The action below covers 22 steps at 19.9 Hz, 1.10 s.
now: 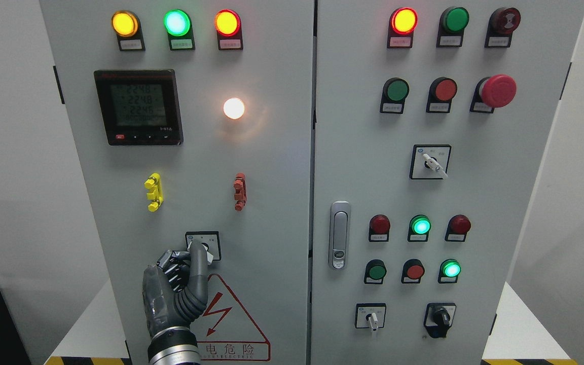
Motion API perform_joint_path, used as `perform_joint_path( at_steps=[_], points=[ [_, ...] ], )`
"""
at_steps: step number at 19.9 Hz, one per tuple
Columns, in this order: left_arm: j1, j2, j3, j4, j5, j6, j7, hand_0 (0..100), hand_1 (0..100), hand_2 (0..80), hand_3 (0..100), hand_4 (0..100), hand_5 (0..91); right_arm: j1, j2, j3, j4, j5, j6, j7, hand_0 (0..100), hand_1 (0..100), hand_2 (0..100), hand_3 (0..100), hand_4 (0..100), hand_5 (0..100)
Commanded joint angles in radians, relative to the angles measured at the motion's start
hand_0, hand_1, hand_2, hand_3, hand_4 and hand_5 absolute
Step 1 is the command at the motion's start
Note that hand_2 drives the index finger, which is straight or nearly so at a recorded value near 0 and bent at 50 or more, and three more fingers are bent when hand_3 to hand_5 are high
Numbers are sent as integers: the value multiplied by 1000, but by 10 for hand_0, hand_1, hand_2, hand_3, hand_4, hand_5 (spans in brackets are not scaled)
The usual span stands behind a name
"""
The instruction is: Turn on light switch 1
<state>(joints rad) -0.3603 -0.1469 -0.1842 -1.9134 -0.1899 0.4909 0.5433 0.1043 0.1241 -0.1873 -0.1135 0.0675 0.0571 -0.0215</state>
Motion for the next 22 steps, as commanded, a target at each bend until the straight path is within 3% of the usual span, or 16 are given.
perform_joint_path(
  at_steps=[1, 5, 11, 18, 22],
  points=[
    [0, 0, -1, 1, 0, -3, -3, 438, 388, 633, 1000, 1000, 877, 0, -1, 0, 0, 0, 0, 0, 0, 0, 0, 0, 0, 0],
    [1, 0, -1, 1, 0, -3, -3, 320, 392, 644, 1000, 1000, 877, 0, -1, 0, 0, 0, 0, 0, 0, 0, 0, 0, 0, 0],
    [6, 1, -3, -1, 0, -3, -3, 221, 395, 653, 1000, 1000, 876, 0, -1, -1, 0, 0, 0, 0, 0, 0, 0, 0, 0, 0],
    [20, 4, -3, -6, 1, -11, -3, 184, 398, 658, 1000, 1000, 876, 0, 0, 0, 0, 0, 0, 0, 0, 0, 0, 0, 0, 0],
    [76, 9, -7, -15, -2, -21, -3, 177, 397, 662, 1000, 1000, 876, 0, 0, 0, 0, 0, 0, 0, 0, 0, 0, 0, 0, 0]
  ],
)
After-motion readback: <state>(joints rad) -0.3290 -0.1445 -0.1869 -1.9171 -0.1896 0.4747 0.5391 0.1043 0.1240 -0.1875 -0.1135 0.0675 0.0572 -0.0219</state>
